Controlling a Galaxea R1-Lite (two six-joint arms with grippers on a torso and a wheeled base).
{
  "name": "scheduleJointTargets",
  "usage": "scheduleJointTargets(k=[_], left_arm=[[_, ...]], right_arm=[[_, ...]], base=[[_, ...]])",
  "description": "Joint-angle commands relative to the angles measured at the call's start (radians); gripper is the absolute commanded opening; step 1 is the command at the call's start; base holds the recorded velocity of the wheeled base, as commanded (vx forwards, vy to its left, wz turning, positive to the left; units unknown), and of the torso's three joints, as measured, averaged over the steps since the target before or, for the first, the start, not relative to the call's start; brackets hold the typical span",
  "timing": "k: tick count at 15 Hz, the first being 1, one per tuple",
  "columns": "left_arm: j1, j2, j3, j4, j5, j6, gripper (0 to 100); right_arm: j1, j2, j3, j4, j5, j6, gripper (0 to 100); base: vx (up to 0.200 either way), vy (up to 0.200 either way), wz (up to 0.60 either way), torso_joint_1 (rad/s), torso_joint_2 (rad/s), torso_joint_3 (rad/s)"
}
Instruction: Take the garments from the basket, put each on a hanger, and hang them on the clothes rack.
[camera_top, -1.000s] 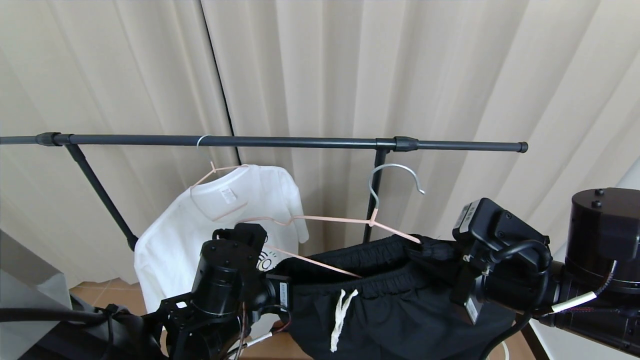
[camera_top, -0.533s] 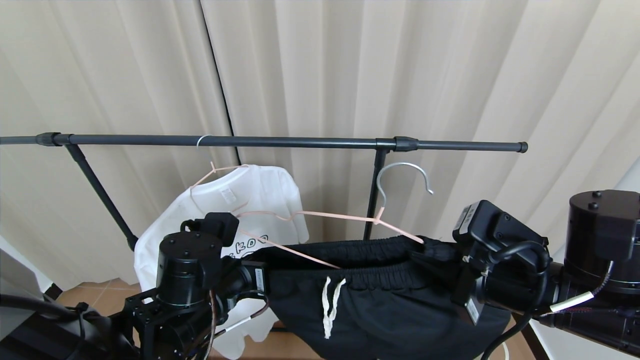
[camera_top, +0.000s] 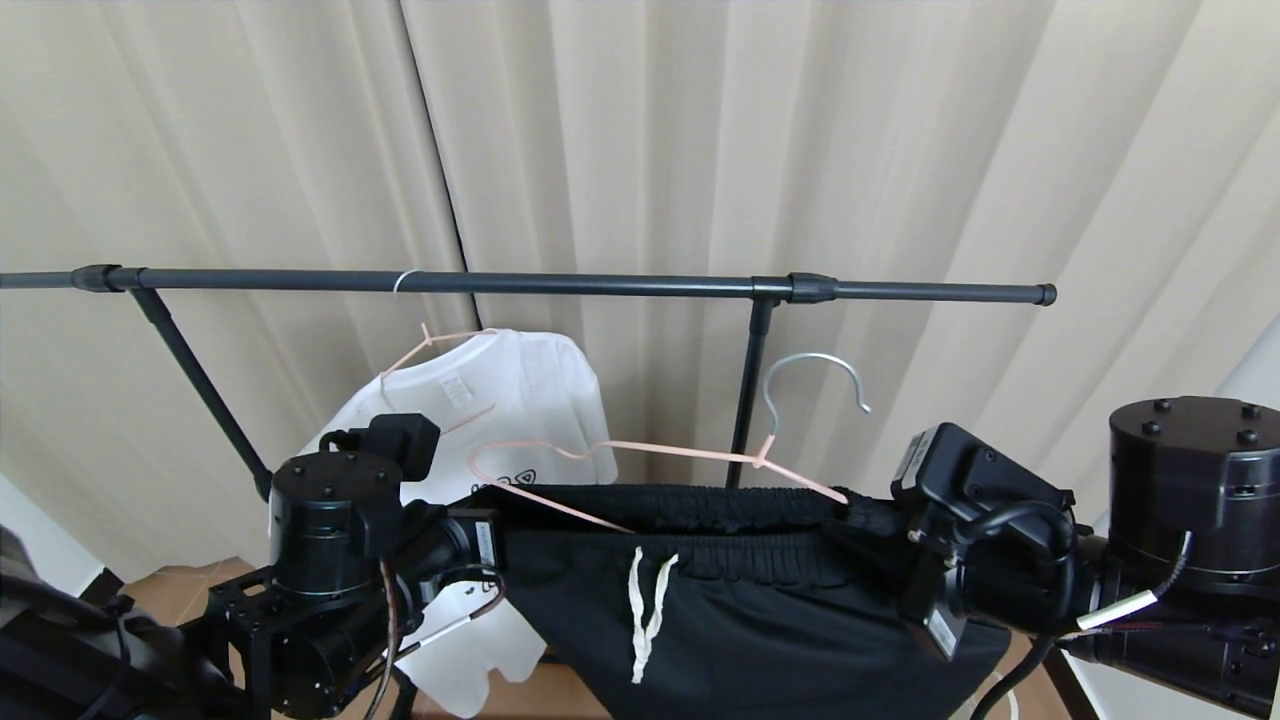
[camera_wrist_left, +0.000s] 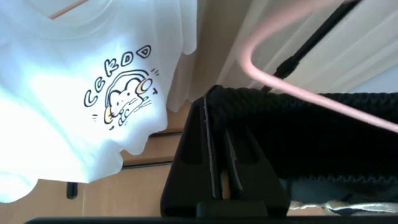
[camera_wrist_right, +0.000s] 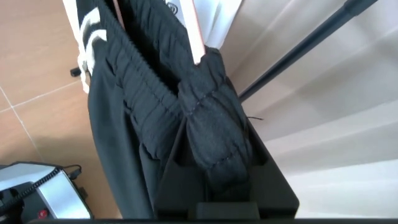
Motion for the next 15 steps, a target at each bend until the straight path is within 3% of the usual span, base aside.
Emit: scheduleJointTargets(k=[1, 9, 15], left_arm=[[0.012, -0.007, -0.005, 0.000, 0.000, 0.001, 0], [0.038, -0.035, -0.019, 0.000, -0.003, 0.050, 0], [0.030, -0.079, -0.031, 0.004, -0.007, 0.127, 0]], right_arm=[[-0.009, 0.012, 0.015, 0.001, 0.002, -0.030, 0], [-0.052, 0.020, 0.057, 0.001, 0.002, -0.158, 0], [-0.054, 0.066, 0.057, 0.001, -0.004, -0.164, 0]], base=[[0.000, 0.000, 0.00, 0.000, 0.00, 0.000], [0.000, 0.000, 0.00, 0.000, 0.00, 0.000], [0.000, 0.000, 0.00, 0.000, 0.00, 0.000]])
